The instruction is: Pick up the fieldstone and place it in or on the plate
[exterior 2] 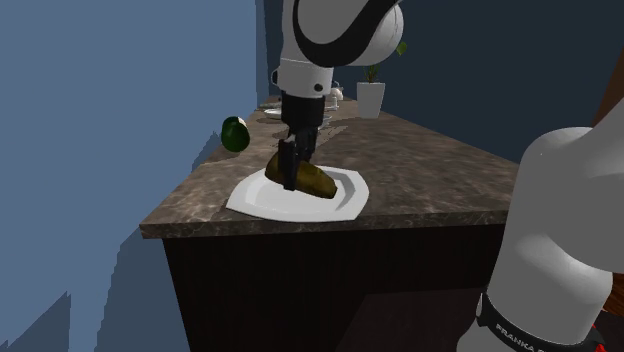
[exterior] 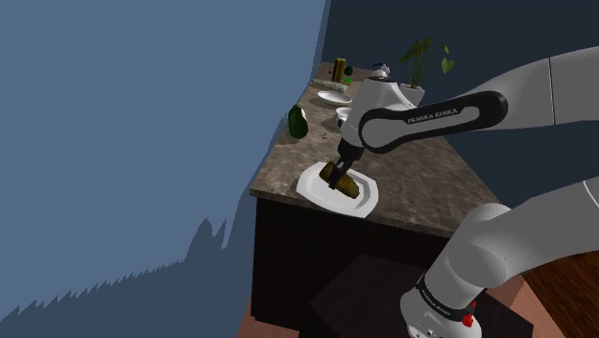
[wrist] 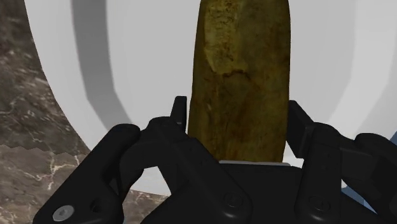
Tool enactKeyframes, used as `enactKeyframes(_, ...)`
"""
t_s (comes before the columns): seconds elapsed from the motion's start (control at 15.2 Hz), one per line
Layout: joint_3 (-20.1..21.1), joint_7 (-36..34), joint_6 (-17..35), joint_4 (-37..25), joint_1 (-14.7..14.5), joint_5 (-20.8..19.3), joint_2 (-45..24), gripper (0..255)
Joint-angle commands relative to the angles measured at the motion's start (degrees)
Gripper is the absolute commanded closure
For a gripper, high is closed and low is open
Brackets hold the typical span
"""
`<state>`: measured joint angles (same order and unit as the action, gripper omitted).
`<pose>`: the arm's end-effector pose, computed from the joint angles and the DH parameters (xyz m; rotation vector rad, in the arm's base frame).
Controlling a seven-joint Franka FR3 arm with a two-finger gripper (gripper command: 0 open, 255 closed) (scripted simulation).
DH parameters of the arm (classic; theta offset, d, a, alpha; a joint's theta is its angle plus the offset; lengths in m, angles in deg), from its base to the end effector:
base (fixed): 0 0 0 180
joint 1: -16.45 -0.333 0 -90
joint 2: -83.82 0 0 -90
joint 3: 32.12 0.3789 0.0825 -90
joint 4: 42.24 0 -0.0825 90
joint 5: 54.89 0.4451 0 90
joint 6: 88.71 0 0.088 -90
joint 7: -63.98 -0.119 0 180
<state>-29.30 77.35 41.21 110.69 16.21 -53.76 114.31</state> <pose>0.4010 0.0217 0.4254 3.0857 0.4190 0.2007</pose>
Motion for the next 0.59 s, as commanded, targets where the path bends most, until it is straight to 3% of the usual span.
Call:
enactKeyframes(0.0,0.0,0.0,0.0,0.0,0.0,0.0,0.0,255)
enactKeyframes(0.13,0.0,0.0,0.0,0.0,0.0,0.0,0.0,255)
enactKeyframes(0.2,0.0,0.0,0.0,0.0,0.0,0.0,0.0,0)
enactKeyframes(0.53,0.0,0.0,0.0,0.0,0.0,0.0,0.0,0)
